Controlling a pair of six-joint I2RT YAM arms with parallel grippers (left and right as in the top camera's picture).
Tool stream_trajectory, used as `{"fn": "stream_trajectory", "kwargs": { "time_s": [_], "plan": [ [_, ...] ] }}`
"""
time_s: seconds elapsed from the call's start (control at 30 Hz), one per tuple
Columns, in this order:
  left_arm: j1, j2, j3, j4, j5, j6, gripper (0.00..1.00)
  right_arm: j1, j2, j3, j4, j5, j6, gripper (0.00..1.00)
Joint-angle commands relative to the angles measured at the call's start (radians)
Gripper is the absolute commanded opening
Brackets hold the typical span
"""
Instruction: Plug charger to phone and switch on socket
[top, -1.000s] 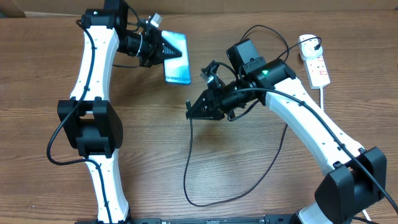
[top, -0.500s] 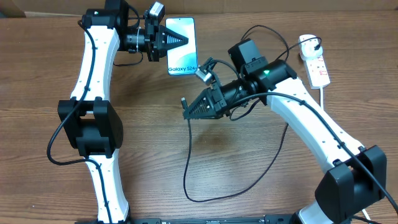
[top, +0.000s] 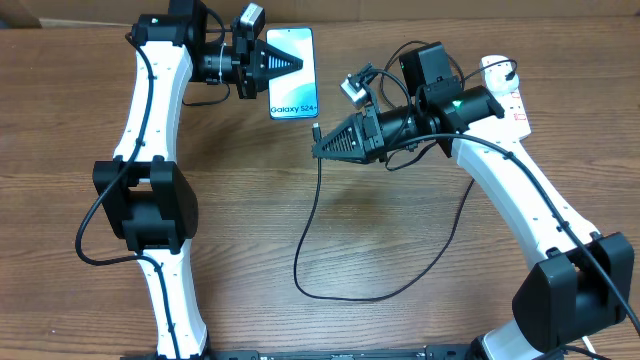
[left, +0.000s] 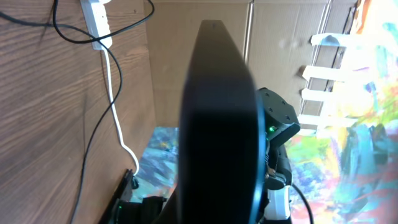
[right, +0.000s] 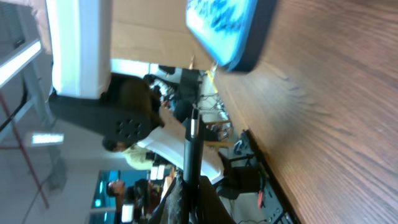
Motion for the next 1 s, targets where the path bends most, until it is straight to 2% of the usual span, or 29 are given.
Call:
{"fn": "stream_trajectory", "kwargs": {
  "time_s": [0.0,0.23,0.33,0.57,0.97],
  "plan": [
    [-0.001,-0.014,0.021,0.010,0.062,-0.059,0.04,0.003,0.000,-0.005,0.029,0.015,0.085,0.04],
    [-0.008,-0.014,0.021,0.055,0.061,-0.127,0.04,0.005,0.000,-0.005,0.073,-0.012,0.148,0.04],
    [-0.021,-0.014,0.021,0.111,0.061,-0.166,0.04,0.013,0.000,-0.005,0.105,-0.011,0.209,0.04],
    [-0.028,-0.014,0.021,0.237,0.061,-0.285,0.04,0.029,0.000,-0.005,0.140,-0.011,0.240,0.04],
    [-0.028,-0.014,0.021,0.318,0.061,-0.394,0.04,0.029,0.019,-0.005,0.232,0.019,0.340,0.04]
  ]
}}
